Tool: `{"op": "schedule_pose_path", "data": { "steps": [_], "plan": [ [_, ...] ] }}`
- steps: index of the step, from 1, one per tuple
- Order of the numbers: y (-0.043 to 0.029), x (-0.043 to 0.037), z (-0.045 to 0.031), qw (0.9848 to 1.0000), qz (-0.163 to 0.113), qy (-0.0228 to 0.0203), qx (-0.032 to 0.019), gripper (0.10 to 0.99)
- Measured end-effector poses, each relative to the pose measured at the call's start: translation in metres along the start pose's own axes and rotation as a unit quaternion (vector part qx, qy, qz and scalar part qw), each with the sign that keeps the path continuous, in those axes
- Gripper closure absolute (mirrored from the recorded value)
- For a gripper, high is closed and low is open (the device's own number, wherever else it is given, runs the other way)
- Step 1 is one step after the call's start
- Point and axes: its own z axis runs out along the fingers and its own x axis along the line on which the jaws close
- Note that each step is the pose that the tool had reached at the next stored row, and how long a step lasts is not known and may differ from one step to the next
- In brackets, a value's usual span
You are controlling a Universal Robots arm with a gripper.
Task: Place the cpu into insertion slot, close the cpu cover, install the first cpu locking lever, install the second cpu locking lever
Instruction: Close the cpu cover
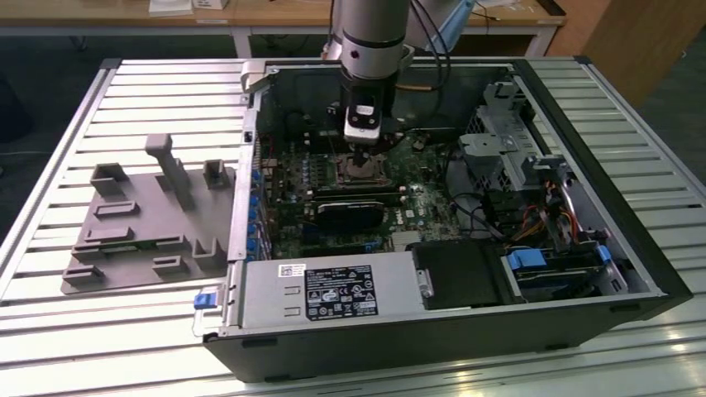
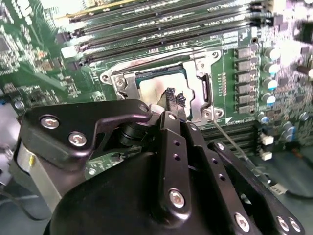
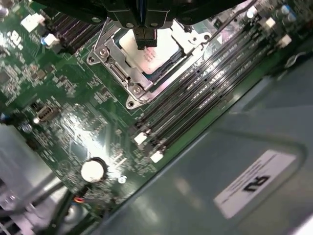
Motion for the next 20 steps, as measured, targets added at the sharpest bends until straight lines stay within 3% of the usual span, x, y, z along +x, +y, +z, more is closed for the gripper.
{"op": "schedule_pose_path", "data": {
  "steps": [5, 10, 15, 20],
  "plan": [
    [0.0000, 0.0000, 0.0006, 0.9989, -0.046, -0.0002, -0.0002, 0.984],
    [0.0000, 0.0000, 0.0011, 0.9958, -0.091, -0.0004, -0.0003, 0.984],
    [0.0000, 0.0000, 0.0016, 0.9907, -0.136, -0.0005, -0.0006, 0.984],
    [0.0000, 0.0000, 0.0020, 0.9835, -0.181, -0.0005, -0.0014, 0.984]
  ]
}}
